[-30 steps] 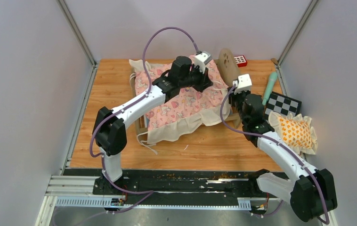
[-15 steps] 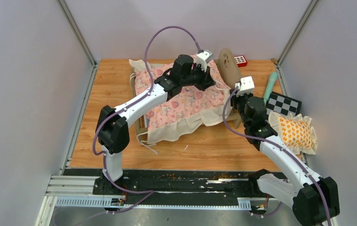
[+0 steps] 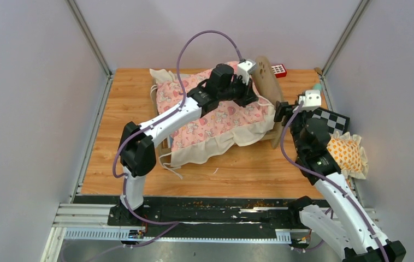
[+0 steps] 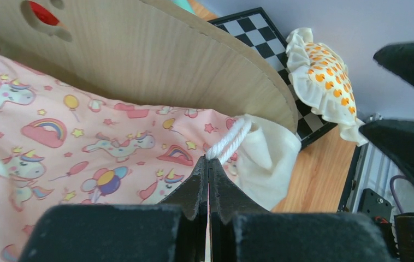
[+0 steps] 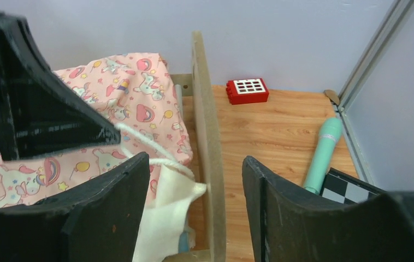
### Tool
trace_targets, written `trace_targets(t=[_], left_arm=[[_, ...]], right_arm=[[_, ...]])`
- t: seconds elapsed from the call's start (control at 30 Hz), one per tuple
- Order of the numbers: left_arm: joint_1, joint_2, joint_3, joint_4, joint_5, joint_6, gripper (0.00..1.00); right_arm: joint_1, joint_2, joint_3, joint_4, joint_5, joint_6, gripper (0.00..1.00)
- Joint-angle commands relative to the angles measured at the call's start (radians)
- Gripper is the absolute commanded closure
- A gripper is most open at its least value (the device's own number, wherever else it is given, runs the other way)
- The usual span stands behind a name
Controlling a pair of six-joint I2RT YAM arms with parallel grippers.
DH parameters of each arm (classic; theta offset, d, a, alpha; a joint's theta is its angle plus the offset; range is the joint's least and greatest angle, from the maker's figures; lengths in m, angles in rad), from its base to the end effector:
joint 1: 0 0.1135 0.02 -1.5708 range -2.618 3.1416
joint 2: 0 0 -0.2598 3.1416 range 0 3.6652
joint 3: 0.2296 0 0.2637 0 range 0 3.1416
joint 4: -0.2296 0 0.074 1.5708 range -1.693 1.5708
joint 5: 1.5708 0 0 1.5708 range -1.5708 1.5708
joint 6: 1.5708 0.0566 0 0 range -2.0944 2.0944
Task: Set up the pet bed
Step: Adjust the mattress on the bed frame.
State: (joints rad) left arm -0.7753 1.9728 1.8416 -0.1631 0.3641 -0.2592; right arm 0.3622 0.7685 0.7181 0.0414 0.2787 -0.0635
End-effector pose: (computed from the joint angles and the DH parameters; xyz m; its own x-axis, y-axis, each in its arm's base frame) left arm 0.3469 -0.3682 0.3417 -0.4303 0.0863 -0.8986 0.8144 0.4666 -0.3451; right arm 0.2123 0.0638 0.3399 -0.0031 -0.0664 -0.9978 -0.0838 0.9943 -0.0659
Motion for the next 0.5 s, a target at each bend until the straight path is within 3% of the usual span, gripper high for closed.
trace_targets(t=[0.0,0.27,0.47], left_arm=[[-0.029,0.026,0.048,-0.002,0.003,-0.003,1.0],[-0.075,0.07,0.081,-0.019,-0.006,0.001,1.0],[-0.093,0.08,0.06,-0.022,0.019,-0.011,1.0]], right_arm=[[-0.049,0.048,0.113,-0.115,0.007,0.057,0.36],[-0.207,0.143,0.135,-0.151,-0.162,0.179,0.39],[-0.234,0.107,0.091,-0.155,-0.161,0.229,0.39]])
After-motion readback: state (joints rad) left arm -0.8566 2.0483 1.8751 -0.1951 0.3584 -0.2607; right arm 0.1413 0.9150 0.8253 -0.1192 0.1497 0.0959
